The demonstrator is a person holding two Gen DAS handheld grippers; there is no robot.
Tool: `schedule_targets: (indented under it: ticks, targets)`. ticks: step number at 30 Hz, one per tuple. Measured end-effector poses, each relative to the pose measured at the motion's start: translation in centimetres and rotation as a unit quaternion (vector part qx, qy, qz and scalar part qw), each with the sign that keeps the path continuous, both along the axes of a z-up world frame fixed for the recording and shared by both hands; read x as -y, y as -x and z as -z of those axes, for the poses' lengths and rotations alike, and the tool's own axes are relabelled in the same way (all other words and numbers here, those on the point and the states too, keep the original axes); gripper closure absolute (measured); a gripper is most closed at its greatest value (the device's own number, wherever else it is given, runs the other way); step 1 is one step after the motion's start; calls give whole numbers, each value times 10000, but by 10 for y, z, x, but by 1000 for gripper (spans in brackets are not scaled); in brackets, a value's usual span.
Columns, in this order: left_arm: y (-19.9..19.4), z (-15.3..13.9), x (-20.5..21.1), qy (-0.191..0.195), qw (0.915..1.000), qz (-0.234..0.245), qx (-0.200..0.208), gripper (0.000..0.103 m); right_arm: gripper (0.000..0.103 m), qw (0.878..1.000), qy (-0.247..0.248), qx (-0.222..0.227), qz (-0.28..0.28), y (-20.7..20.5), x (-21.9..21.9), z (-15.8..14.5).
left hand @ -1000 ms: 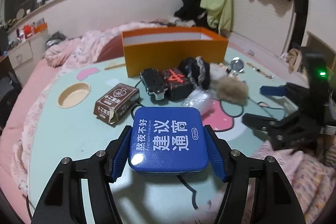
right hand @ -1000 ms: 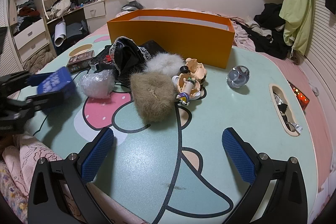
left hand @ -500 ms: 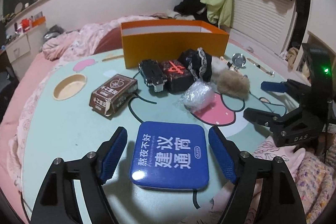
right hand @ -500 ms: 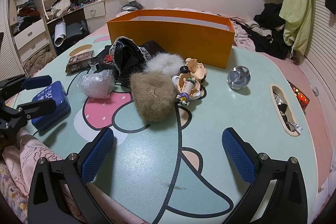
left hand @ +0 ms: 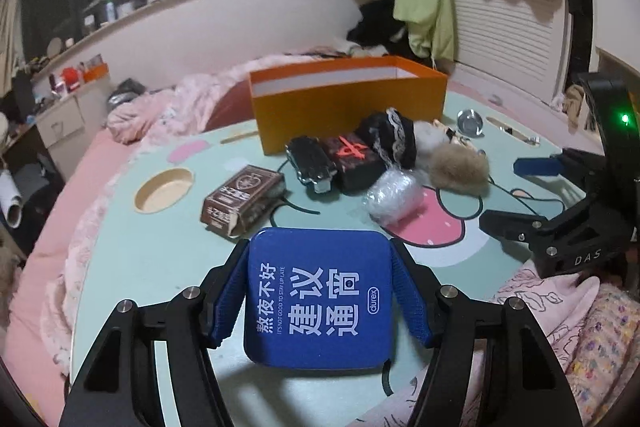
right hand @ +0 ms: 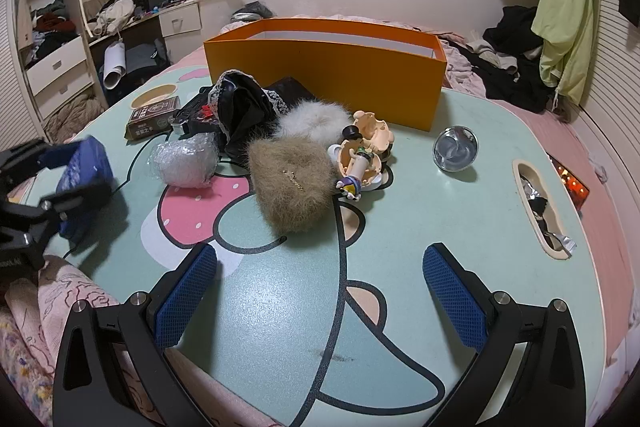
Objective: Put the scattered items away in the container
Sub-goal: 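Grasp the blue tin on the table with the left gripper and lift it, then grasp the brown pompom with the right gripper while the left gripper holds the tin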
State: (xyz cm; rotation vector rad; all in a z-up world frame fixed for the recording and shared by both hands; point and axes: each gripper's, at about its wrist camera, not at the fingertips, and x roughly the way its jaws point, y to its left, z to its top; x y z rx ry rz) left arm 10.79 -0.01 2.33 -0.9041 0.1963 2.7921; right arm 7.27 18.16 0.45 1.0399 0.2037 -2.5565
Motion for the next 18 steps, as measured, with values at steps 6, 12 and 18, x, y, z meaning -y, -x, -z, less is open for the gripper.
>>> schedule_targets:
  ticks: [6,12,18]
  targets:
    - [2,0,4,-74,10000,-34,13,37,2,9996,253,-46,129,1,-9,-5]
    - [3,2,3,-71,10000,-15,45,37,17,9997,106,-198,30,4,7,-21]
    - [2,2,3,-102,9999,-22,74,37,34,9979,-43,-631,-95,4,32,-41]
